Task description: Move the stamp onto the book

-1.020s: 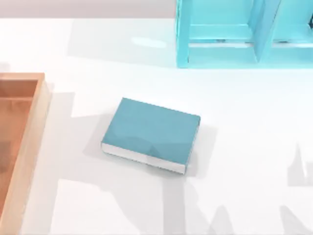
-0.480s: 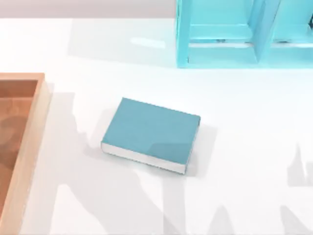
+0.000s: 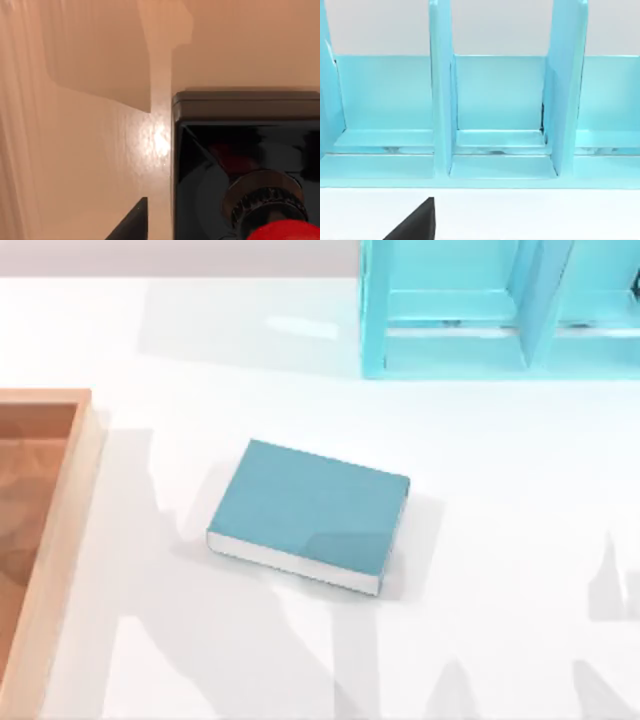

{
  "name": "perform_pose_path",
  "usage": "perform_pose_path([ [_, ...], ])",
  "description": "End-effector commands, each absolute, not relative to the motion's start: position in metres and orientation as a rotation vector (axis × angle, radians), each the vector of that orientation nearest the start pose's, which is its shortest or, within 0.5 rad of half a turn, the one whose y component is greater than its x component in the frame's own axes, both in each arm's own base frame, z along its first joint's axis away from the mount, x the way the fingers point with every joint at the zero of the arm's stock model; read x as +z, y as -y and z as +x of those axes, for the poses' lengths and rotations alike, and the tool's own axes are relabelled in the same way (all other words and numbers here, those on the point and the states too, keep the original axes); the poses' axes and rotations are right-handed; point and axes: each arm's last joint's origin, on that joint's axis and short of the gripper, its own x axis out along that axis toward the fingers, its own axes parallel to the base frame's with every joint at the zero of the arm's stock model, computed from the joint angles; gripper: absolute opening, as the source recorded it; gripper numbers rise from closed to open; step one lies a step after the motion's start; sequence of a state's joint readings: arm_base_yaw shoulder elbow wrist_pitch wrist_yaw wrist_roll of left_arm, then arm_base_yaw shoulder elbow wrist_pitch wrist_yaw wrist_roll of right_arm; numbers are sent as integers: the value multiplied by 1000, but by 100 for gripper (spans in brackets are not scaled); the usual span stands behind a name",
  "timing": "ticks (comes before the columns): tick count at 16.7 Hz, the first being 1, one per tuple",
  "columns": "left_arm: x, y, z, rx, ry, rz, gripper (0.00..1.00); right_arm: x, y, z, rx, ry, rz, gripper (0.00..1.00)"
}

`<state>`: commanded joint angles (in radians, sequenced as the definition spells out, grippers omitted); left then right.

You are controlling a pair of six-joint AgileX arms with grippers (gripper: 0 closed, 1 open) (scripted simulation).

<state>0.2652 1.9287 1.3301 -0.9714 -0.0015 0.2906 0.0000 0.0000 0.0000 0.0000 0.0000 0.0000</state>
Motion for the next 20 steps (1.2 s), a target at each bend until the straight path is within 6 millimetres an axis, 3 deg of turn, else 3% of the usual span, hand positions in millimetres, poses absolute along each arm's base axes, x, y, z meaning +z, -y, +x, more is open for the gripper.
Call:
perform_pose_path([
  [8,160,-96,341,-14,-1571,18,2,160,1,106,0,0,0,100],
  [18,160,-94,342,-15,-1570,20,0,160,1,106,0,0,0,100],
  [20,170,-86,347,-11,-1569,16,0,160,1,106,0,0,0,100],
])
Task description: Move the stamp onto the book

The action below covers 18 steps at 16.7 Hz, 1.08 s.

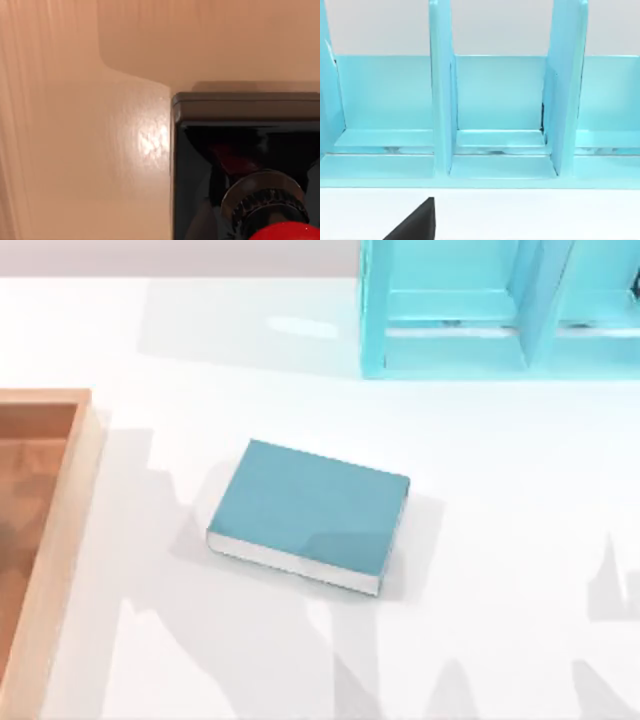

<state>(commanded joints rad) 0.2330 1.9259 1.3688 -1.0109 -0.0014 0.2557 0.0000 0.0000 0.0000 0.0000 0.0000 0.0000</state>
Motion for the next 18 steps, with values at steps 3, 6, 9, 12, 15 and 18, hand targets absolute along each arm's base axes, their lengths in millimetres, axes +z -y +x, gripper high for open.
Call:
perform_pose_path([
  [3,204,-52,360,-7,-1568,12,0,160,1,106,0,0,0,100],
  [6,249,-3,359,-13,-1601,17,0,160,1,106,0,0,0,100],
  [9,292,39,347,-15,-1587,21,0,160,1,106,0,0,0,100],
  [12,310,55,339,-16,-1570,21,0,160,1,106,0,0,0,100],
  [15,308,54,340,-15,-1574,19,0,160,1,106,0,0,0,100],
  [18,304,68,347,-15,-1570,16,0,160,1,106,0,0,0,100],
])
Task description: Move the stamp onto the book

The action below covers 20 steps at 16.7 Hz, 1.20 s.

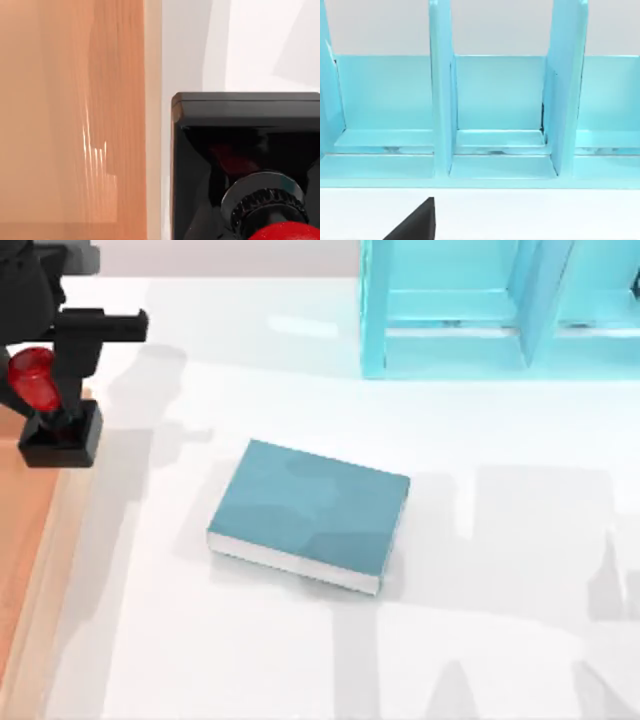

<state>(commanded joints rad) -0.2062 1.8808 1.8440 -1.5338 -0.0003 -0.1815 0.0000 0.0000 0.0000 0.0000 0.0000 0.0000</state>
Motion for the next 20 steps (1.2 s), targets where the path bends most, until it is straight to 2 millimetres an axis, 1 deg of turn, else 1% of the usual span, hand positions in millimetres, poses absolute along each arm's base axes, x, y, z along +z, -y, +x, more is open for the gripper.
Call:
perform_pose_path([
  [2,294,96,358,-17,-1567,15,0,160,1,106,0,0,0,100],
  [5,270,156,371,-19,-1568,16,0,160,1,106,0,0,0,100],
  [8,242,221,371,-18,-1569,17,0,160,1,106,0,0,0,100],
  [9,233,239,369,-18,-1569,17,0,160,1,106,0,0,0,100],
  [10,227,252,367,-18,-1569,17,0,160,1,106,0,0,0,100],
  [11,223,261,365,-18,-1568,16,0,160,1,106,0,0,0,100],
  [12,221,265,364,-18,-1567,16,0,160,1,106,0,0,0,100],
  [20,225,264,364,-17,-1568,16,0,160,1,106,0,0,0,100],
])
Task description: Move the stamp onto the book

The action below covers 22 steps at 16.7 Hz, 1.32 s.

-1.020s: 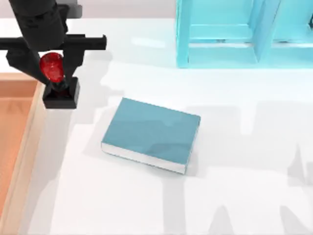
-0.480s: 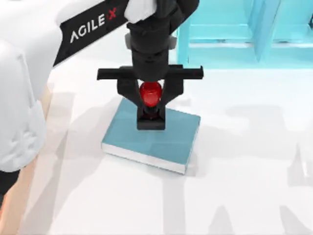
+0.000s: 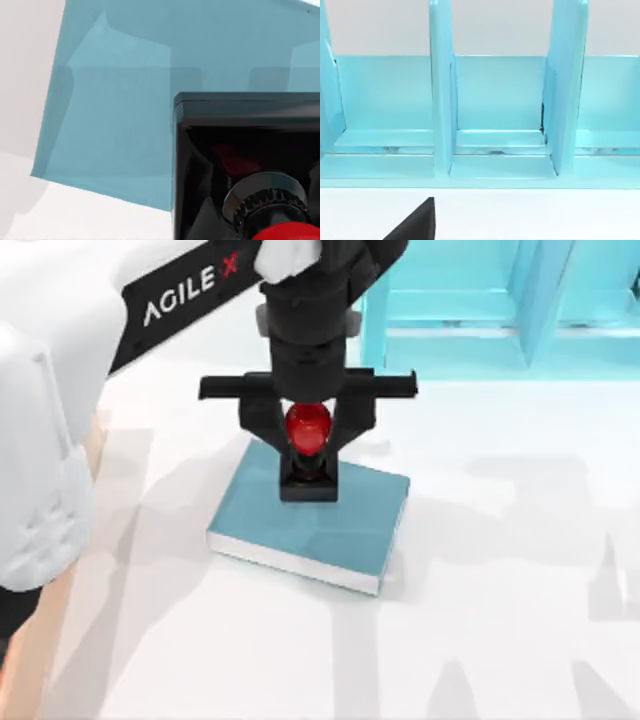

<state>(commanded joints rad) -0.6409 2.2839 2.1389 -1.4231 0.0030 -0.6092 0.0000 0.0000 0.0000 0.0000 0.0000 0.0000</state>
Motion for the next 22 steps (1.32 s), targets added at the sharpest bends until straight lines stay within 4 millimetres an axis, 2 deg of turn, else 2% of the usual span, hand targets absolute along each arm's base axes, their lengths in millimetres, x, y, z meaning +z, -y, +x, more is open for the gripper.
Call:
perform_pose_path([
  [4,226,265,364,-18,-1567,16,0,160,1,106,0,0,0,100],
  [17,226,265,364,-18,-1567,16,98,160,1,106,0,0,0,100],
  [22,226,265,364,-18,-1567,16,100,160,1,106,0,0,0,100],
])
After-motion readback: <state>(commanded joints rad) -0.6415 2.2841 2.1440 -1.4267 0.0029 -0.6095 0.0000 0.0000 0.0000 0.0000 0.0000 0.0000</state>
